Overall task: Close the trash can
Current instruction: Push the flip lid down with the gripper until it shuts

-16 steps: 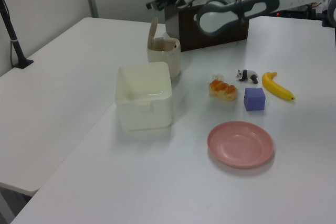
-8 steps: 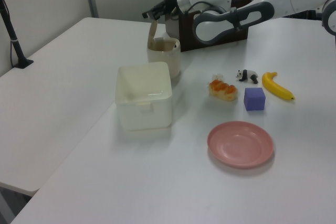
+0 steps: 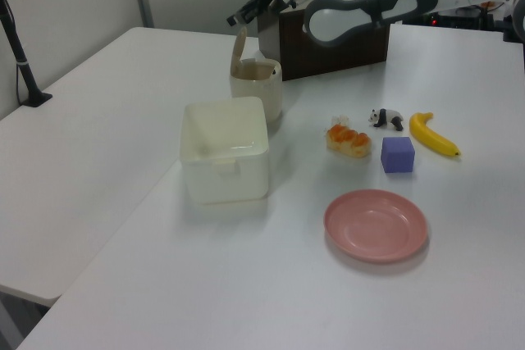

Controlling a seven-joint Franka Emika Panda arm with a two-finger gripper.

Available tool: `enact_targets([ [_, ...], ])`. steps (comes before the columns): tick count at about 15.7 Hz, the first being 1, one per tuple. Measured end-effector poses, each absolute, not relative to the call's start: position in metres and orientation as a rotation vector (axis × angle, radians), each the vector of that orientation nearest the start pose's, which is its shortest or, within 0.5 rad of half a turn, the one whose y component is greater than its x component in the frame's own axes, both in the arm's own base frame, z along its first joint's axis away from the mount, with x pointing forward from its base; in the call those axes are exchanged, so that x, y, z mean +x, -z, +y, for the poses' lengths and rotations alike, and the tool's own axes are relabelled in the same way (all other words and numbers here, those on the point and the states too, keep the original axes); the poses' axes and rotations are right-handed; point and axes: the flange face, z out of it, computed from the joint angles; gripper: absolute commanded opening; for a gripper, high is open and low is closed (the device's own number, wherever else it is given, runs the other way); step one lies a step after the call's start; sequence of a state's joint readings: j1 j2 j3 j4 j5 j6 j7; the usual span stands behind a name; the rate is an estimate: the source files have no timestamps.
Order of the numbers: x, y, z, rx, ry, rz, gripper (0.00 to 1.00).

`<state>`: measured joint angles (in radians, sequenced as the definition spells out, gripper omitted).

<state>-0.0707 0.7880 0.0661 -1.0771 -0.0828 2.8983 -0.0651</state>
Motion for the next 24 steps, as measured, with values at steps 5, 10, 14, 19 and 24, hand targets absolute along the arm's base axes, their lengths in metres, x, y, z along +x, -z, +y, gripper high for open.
enact_targets([
  [5, 0.81, -0.478, -0.025, -2.819, 1.519, -0.112, 0.0],
  [10, 0.806, -0.474, -0.032, -2.949, 1.272, -0.124, 0.0],
  [14, 0.799, -0.477, -0.036, -3.025, 1.1, -0.154, 0.0],
  [19, 0.795, -0.442, -0.039, -3.066, 0.972, -0.167, 0.0],
  [24, 0.791, -0.421, -0.038, -3.079, 0.916, -0.171, 0.0],
])
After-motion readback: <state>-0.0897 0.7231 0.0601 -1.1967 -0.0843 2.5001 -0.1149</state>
